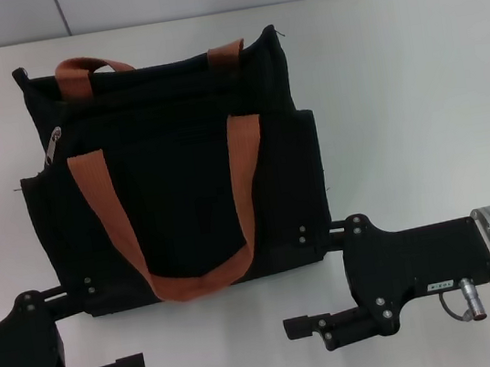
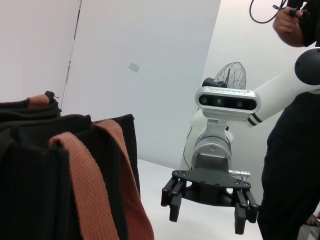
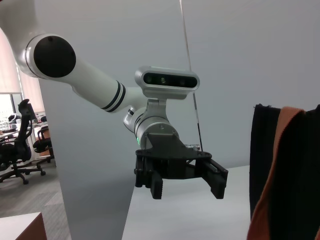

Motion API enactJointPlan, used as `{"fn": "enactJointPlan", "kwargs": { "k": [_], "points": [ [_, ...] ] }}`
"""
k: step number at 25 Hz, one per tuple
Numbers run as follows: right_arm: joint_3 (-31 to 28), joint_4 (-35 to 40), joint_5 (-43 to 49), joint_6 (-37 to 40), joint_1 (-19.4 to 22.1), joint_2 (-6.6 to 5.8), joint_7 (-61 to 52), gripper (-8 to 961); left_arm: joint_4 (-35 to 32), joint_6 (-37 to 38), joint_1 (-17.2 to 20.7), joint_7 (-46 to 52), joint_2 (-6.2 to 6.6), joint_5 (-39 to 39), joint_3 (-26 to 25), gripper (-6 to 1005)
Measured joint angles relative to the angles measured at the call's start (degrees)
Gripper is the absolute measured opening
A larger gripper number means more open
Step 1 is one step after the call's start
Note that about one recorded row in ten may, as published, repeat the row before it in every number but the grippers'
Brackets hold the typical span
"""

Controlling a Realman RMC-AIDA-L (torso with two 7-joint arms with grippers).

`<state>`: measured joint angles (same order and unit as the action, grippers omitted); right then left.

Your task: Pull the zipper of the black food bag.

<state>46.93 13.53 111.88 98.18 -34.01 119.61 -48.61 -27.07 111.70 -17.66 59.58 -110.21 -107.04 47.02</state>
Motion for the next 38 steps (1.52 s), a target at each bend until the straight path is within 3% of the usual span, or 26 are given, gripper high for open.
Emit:
{"fn": "enactJointPlan", "kwargs": {
  "k": [21,29,32,38],
  "points": [
    [-0.2,0.0,0.0,0.1,0.0,0.00,0.0,762,0.0,0.1,0.0,0.0,0.00,0.1,0.0,768],
    [-0.6,0.0,0.0,0.1,0.0,0.00,0.0,763,0.0,2.8,-0.4,-0.4,-0.26,0.4,-2.3,768],
    [-0.6,0.0,0.0,0.1,0.0,0.00,0.0,762,0.3,3.5,0.0,-5.7,-2.45,13.4,-4.2,768],
    [-0.6,-0.1,0.0,0.2,0.3,0.00,0.0,762,0.4,2.7,1.6,-6.9,-3.17,27.1,-5.3,768]
  ]
}}
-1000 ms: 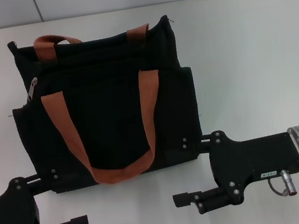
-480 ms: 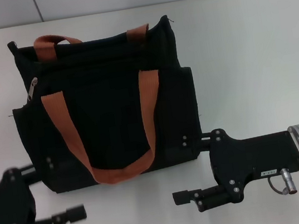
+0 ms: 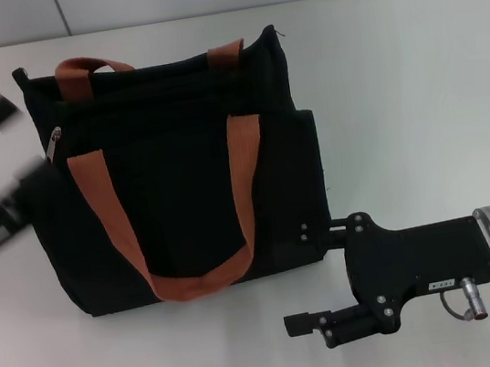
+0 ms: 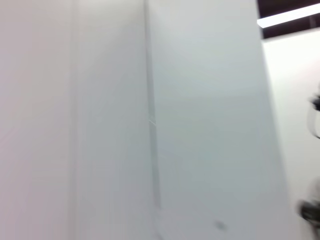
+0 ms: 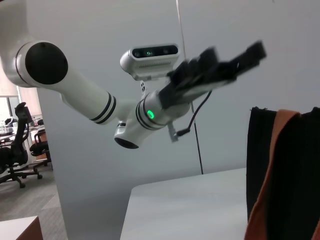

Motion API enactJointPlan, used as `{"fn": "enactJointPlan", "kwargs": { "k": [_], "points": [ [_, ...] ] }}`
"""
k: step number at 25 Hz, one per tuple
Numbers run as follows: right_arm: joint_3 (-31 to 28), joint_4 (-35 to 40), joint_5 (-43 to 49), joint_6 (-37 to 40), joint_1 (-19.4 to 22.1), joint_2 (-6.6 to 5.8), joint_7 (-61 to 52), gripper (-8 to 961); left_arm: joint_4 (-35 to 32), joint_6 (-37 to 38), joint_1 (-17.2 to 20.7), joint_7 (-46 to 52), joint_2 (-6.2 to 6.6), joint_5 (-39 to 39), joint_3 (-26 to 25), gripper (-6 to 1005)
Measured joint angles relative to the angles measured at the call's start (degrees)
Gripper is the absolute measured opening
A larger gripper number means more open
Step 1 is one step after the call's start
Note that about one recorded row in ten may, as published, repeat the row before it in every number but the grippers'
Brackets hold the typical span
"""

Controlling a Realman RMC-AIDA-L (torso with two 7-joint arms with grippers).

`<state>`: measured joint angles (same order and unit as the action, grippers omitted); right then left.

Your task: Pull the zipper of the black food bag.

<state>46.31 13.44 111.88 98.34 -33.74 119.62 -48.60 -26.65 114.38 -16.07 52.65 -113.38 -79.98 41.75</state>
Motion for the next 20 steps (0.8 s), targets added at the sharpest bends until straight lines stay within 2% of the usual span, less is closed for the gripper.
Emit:
{"fn": "enactJointPlan", "kwargs": {
  "k": [1,2,3,6,7,8,9,14,20],
  "points": [
    [0.0,0.0,0.0,0.0,0.0,0.00,0.0,762,0.1,-0.9,0.0,0.2,0.18,0.6,-1.0,768],
    [0.0,0.0,0.0,0.1,0.1,0.00,0.0,762,0.1,-4.2,-0.1,0.6,1.02,0.3,-2.5,769],
    [0.0,0.0,0.0,0.1,0.1,0.00,0.0,762,0.1,-4.2,-0.1,0.6,1.02,0.3,-2.5,769],
    [0.0,0.0,-0.1,0.2,0.2,0.00,0.0,763,0.1,-9.3,-0.1,1.0,2.58,-0.8,-2.6,769],
    [0.0,0.0,-0.1,0.2,0.2,0.00,0.0,763,-0.1,-13.2,-0.3,1.8,3.88,-4.1,-2.6,768],
    [0.0,0.0,-0.1,0.2,0.2,0.00,0.0,763,-0.1,-13.2,-0.3,1.8,3.88,-4.1,-2.6,766],
    [0.0,0.0,-0.1,0.3,0.2,0.00,0.1,763,-0.3,-15.2,-0.7,2.6,4.57,-6.9,-2.7,765],
    [0.0,0.0,-0.2,0.4,0.3,0.00,0.0,762,-0.6,-18.5,-2.1,3.7,4.88,-13.3,-2.9,757],
    [0.0,0.0,-0.2,0.5,0.3,0.00,0.0,762,-0.7,-20.6,-4.7,3.3,3.81,-18.0,-2.7,748]
  ]
}}
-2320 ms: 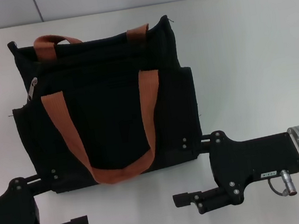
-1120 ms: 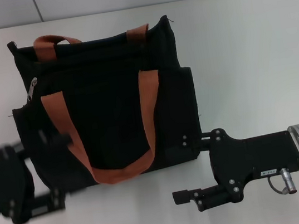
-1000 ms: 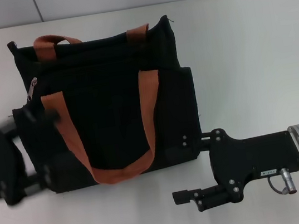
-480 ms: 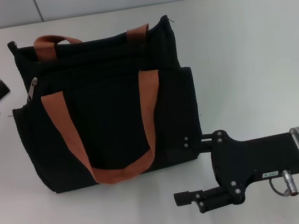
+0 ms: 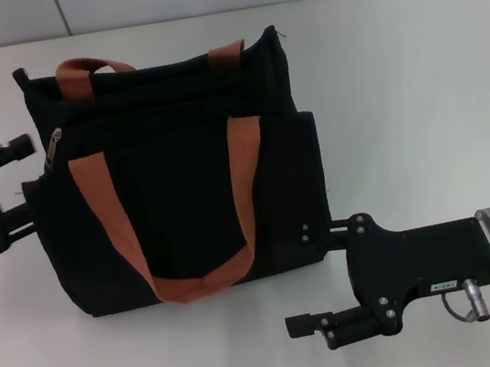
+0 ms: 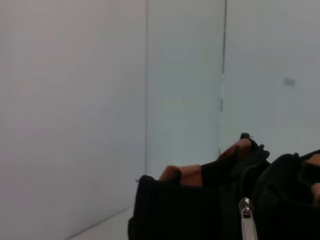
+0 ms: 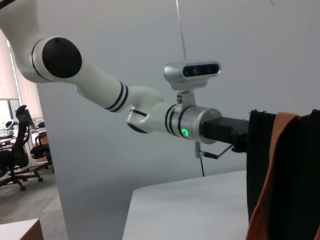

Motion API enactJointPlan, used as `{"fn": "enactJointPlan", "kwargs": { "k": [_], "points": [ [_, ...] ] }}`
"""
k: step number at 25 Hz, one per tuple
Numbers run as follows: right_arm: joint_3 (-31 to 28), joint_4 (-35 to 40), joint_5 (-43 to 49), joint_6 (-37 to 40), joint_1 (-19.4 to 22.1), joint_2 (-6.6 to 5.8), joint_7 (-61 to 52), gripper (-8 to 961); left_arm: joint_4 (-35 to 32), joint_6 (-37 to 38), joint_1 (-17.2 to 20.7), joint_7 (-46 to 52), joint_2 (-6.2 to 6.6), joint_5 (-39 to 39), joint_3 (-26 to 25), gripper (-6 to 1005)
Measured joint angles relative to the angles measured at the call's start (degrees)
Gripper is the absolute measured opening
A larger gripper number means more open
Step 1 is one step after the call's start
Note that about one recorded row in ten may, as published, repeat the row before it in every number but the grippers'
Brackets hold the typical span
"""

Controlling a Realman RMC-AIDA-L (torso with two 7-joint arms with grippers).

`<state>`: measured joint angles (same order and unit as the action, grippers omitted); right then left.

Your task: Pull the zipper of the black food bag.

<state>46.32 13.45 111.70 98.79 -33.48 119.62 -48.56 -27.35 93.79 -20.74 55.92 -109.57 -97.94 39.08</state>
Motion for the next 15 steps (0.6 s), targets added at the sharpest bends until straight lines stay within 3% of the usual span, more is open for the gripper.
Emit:
{"fn": "enactJointPlan", "kwargs": {
  "k": [7,15],
  "points": [
    [-0.1,0.0,0.0,0.1,0.1,0.00,0.0,763,-0.1,-4.4,-2.5,0.1,-1.40,-1.4,-0.9,738],
    [-0.2,0.0,-1.2,0.2,0.1,0.00,0.0,763,-0.8,-1.7,-1.8,-0.2,-1.97,-1.2,-5.8,510]
  ]
}}
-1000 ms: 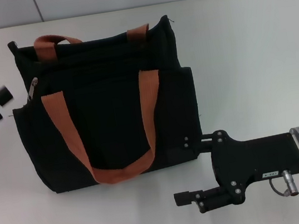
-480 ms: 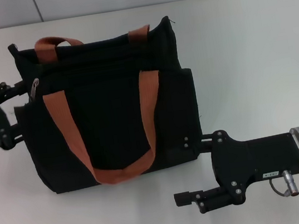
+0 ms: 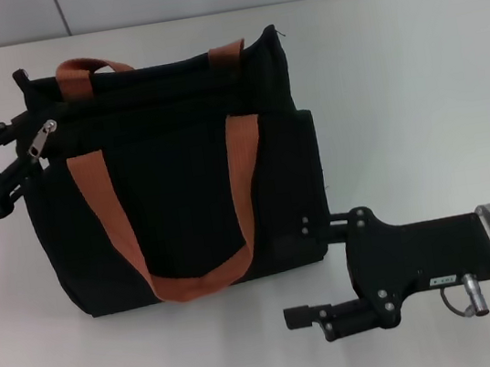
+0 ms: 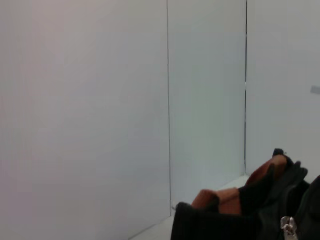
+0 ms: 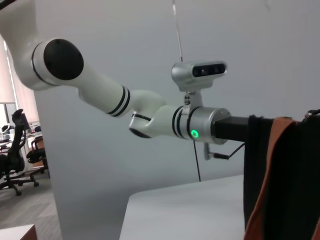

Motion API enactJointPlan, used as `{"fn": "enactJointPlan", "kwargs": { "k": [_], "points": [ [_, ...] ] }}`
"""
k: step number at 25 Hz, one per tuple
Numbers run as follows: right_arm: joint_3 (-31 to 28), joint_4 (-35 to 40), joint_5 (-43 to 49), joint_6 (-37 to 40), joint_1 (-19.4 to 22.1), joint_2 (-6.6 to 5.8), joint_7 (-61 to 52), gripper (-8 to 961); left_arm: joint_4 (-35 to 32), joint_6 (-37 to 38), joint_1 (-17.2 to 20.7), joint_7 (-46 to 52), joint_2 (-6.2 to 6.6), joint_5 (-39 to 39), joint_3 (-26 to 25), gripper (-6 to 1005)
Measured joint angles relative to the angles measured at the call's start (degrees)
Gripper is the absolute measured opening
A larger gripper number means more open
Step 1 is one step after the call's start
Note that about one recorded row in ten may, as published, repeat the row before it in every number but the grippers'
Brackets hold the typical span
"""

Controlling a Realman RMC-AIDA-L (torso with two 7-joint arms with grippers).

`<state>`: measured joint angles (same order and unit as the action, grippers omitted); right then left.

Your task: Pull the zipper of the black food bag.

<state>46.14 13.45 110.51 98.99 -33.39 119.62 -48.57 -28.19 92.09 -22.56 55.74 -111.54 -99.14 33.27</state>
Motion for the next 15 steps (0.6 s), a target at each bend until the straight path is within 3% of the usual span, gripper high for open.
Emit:
{"fn": "enactJointPlan", "kwargs": {
  "k": [6,8,11,15],
  "points": [
    [0.0,-0.2,-3.1,2.3,0.0,0.00,-0.2,763,-0.2,3.2,0.4,-0.3,-0.05,0.0,-1.8,303],
    [0.0,-0.9,-9.4,5.5,0.0,0.00,-2.9,763,-0.2,5.5,0.4,-1.9,-0.67,0.0,-3.1,224],
    [0.0,-1.0,-11.4,5.9,-0.3,0.00,-4.8,762,-0.4,5.9,0.4,-2.2,-0.93,0.1,-3.4,94],
    [0.1,-0.1,-17.0,6.4,-4.1,-0.02,-19.9,762,-0.6,7.1,-0.3,-2.5,-1.68,0.5,-4.5,33]
  ]
}}
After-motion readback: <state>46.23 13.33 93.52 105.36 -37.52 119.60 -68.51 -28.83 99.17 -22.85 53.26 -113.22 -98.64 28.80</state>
